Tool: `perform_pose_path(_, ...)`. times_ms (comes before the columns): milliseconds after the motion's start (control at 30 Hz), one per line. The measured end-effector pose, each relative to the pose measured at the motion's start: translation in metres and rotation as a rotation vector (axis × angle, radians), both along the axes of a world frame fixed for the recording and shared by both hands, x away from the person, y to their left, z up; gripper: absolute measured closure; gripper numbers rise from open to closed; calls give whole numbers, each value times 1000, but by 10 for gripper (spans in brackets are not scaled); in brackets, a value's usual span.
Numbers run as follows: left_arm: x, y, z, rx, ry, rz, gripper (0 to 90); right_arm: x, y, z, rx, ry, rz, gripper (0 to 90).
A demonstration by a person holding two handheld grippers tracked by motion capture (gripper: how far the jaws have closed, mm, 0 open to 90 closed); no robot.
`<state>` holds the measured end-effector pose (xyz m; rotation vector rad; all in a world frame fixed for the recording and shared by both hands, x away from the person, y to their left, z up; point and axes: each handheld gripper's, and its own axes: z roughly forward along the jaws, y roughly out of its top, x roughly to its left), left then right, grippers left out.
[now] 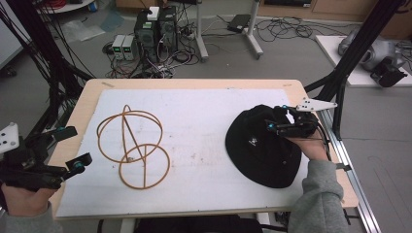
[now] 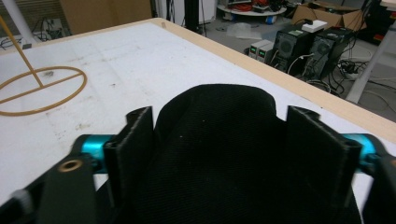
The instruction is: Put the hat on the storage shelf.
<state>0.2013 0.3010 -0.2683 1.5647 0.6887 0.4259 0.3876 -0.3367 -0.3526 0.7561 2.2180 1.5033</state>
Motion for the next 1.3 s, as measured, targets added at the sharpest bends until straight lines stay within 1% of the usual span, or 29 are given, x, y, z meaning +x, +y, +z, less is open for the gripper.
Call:
perform_pose_path(33,0,0,0,-1,2,0,24,-1,0,0,-6,-4,6,347)
perform_pose_path(67,1,0,0,2,1,0,24,-1,0,0,-6,-4,6,347)
perform_pose_path(100,1,0,-1,2,3,0,24,-1,0,1,-12,-5,7,438)
perform_pose_path(133,1,-1,-1,1,4,-1,24,-1,0,1,-12,-5,7,438)
perform_pose_path(167,1,-1,-1,2,5,-1,24,-2,0,1,-15,-3,0,488)
perform_pose_path(200,1,-1,-1,6,5,-2,24,-2,0,2,-21,-9,-13,561)
perform_pose_path(267,2,-1,-1,5,6,-1,24,-3,-1,2,-26,-10,-21,680)
perform_pose_path(300,2,-1,-1,6,6,0,24,-3,0,2,-44,-14,-27,771)
perform_pose_path(333,2,-1,-1,6,6,0,24,-4,1,2,-52,-9,-26,805)
perform_pose_path(367,2,-1,-1,6,6,0,24,-4,1,2,-52,-9,-26,805)
perform_pose_path(400,2,-1,-1,6,7,1,24,-3,1,2,-58,-18,-28,838)
perform_pose_path(433,2,-1,-1,6,6,2,24,-3,2,2,-62,-13,-34,855)
perform_pose_path(500,2,-1,-1,5,6,0,24,-3,2,2,-62,-8,-33,868)
perform_pose_path(700,2,-1,-1,6,6,-1,24,-5,2,3,-74,-21,-27,877)
perform_pose_path(833,2,-1,-1,1,7,-4,24,-6,1,7,-64,-16,-38,879)
perform_pose_path(867,2,-1,-1,2,7,-5,24,-7,0,9,-62,-10,-36,880)
perform_pose_path(933,3,0,-1,-1,5,-5,24,-8,1,10,-61,-13,-33,882)
perform_pose_path(1033,4,0,-1,-5,4,-11,24,-12,1,15,-57,-12,-11,883)
perform_pose_path(1067,4,0,-1,-6,5,-12,24,-14,1,20,-62,-19,7,883)
perform_pose_path(1133,6,0,-2,-9,7,-12,24,-15,2,22,-62,-21,12,883)
perform_pose_path(1200,8,-1,-2,-3,10,-16,24,-20,3,32,-58,-36,36,883)
perform_pose_path(1233,9,-1,-3,-3,12,-16,24,-20,3,32,-58,-36,36,883)
perform_pose_path(1300,9,-3,-3,-2,16,-17,24,-22,3,39,-53,-45,54,883)
